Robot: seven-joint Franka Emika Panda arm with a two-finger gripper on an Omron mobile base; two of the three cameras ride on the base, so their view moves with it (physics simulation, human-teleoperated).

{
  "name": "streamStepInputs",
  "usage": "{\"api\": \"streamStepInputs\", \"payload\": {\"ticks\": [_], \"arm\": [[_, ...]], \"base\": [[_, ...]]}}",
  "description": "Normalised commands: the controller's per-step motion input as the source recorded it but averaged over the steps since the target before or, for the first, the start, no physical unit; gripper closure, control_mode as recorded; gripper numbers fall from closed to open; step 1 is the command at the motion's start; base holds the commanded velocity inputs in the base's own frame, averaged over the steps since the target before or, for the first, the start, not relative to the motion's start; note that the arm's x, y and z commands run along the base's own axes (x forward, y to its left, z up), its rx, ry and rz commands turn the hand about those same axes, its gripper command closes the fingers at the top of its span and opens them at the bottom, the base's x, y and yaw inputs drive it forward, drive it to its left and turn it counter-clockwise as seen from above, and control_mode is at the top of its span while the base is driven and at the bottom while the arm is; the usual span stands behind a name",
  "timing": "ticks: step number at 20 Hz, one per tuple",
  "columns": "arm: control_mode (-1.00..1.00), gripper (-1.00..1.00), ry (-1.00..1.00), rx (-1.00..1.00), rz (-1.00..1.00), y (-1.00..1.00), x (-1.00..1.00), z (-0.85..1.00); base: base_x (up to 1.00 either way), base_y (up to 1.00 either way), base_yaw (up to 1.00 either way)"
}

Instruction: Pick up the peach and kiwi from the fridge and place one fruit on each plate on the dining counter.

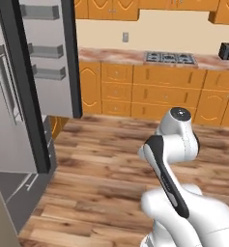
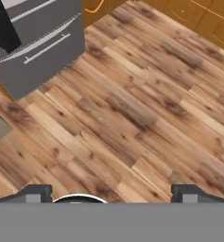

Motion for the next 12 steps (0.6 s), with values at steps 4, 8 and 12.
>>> {"api": "streamStepInputs", "payload": {"ticks": [4,8,12], "arm": [[1.0,-1.0,0.0,0.0,0.0,0.0,0.0,0.0],[1.0,-1.0,0.0,0.0,0.0,0.0,0.0,0.0],[1.0,-1.0,0.0,0.0,0.0,0.0,0.0,0.0]], "base": [[0.68,0.09,0.22],[0.62,0.02,0.24],[0.42,0.0,0.27]]}}
